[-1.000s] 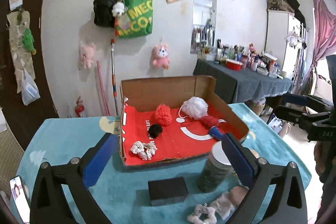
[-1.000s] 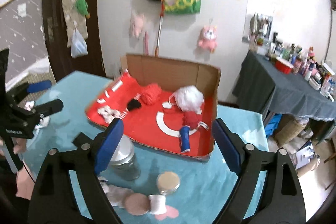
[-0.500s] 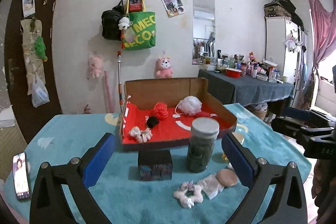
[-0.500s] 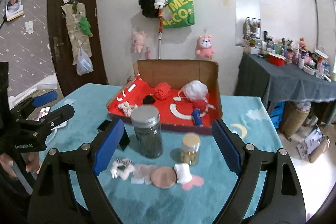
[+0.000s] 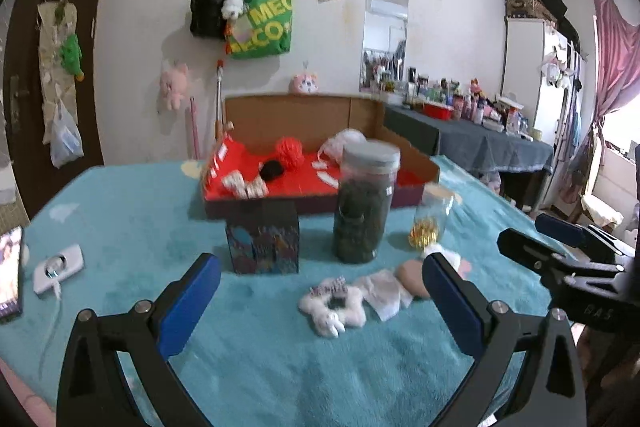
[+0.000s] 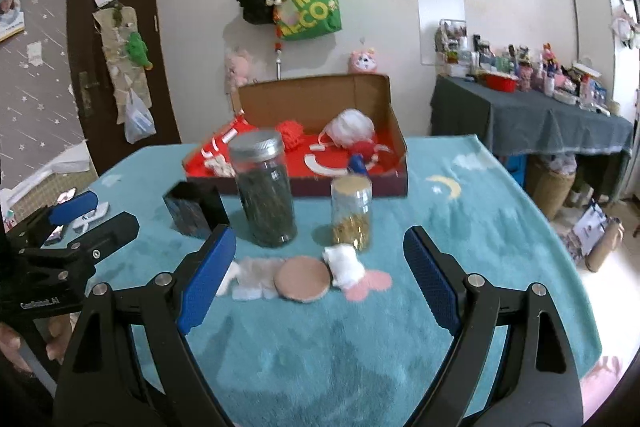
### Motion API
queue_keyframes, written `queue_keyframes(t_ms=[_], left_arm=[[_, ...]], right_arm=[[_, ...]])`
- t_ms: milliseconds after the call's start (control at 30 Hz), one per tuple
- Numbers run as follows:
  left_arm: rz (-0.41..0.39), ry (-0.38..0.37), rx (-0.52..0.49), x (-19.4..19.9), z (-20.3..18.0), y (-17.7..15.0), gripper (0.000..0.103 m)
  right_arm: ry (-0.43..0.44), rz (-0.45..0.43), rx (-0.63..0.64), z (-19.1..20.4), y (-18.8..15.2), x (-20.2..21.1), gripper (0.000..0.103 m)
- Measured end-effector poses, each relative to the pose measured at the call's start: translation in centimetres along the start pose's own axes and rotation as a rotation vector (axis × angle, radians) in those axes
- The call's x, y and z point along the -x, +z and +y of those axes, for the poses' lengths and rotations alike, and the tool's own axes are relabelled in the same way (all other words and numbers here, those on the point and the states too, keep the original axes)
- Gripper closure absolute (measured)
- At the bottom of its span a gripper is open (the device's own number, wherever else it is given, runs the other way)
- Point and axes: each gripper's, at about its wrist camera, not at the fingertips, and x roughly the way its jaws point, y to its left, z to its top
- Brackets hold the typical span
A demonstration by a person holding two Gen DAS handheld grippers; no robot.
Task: Organize soft objects
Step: 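Withdraw both tools from the box back over the table, then move left tool to the white plush bunny while right tool approaches the white cloth roll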
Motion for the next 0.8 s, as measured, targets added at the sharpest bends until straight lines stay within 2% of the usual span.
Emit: queue_keyframes(t_ms=[333,633,800], left_arm=[[0.11,0.004,0.011,-3.2,0.1,-3.1,0.0],[0.18,0.004,0.026,-5.3,0.7,-3.4,0.0],[0.252,-0.002,0.004,-7.3,0.5,-3.1,0.0]], right_arm=[[-0.015,0.12,0.014,0.3,-3.8,-3.5,0.017],[-0.016,0.167,-0.01,-0.4,-4.3,-4.9,0.017],[-0.023,0.202,-0.01,-1.1,-3.5,-6.3,0.017]])
